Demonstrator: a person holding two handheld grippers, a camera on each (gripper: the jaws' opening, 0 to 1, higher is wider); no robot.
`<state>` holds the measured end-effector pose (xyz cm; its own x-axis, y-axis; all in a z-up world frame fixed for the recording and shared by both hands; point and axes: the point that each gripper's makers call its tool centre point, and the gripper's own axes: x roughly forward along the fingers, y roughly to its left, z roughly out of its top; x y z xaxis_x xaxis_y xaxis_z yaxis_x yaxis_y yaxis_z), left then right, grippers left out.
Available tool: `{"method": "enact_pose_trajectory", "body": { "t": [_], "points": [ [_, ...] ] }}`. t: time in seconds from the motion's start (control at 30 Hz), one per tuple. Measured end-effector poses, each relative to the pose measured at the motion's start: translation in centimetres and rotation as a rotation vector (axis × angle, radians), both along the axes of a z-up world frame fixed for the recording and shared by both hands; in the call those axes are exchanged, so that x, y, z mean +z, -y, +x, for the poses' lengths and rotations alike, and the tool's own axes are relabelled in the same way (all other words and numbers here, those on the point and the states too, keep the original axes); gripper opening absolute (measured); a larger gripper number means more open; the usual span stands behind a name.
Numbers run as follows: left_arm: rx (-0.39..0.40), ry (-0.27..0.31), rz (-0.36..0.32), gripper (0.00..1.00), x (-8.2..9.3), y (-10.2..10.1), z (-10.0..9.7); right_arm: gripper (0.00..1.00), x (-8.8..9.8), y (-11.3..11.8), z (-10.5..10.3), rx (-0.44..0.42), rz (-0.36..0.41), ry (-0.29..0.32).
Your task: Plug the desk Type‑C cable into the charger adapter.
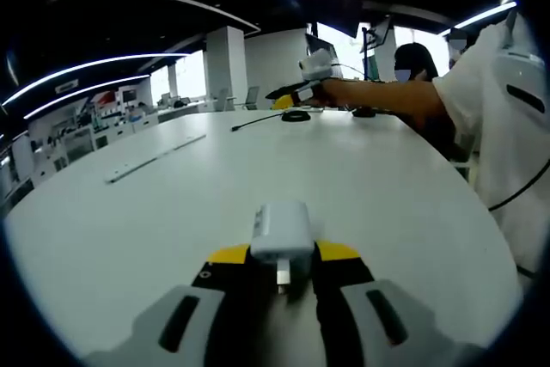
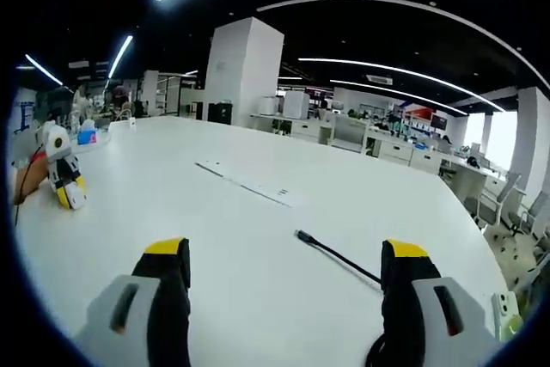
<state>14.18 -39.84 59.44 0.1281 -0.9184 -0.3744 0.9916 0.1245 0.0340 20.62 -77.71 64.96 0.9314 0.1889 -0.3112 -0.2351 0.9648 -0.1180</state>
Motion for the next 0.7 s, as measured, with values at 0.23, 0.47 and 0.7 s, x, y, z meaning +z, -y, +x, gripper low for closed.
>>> {"method": "enact_pose_trajectory", "body": {
  "t": [0.23, 0.47, 0.7],
  "points": [
    [-0.002, -0.001, 0.0, 0.26, 0.0, 0.0, 0.0, 0.92, -0.6, 0.5, 0.4, -0.01, -0.001, -0.021],
    [-0.005, -0.004, -0.002, 0.26, 0.0, -0.1, 0.0, 0.91, -1.4, 1.0, 0.7, -0.017, -0.013, -0.045],
    [-0.005, -0.004, -0.003, 0.26, 0.0, -0.1, 0.1, 0.88, -2.0, 1.6, 1.3, -0.015, -0.03, -0.067]
  ]
}}
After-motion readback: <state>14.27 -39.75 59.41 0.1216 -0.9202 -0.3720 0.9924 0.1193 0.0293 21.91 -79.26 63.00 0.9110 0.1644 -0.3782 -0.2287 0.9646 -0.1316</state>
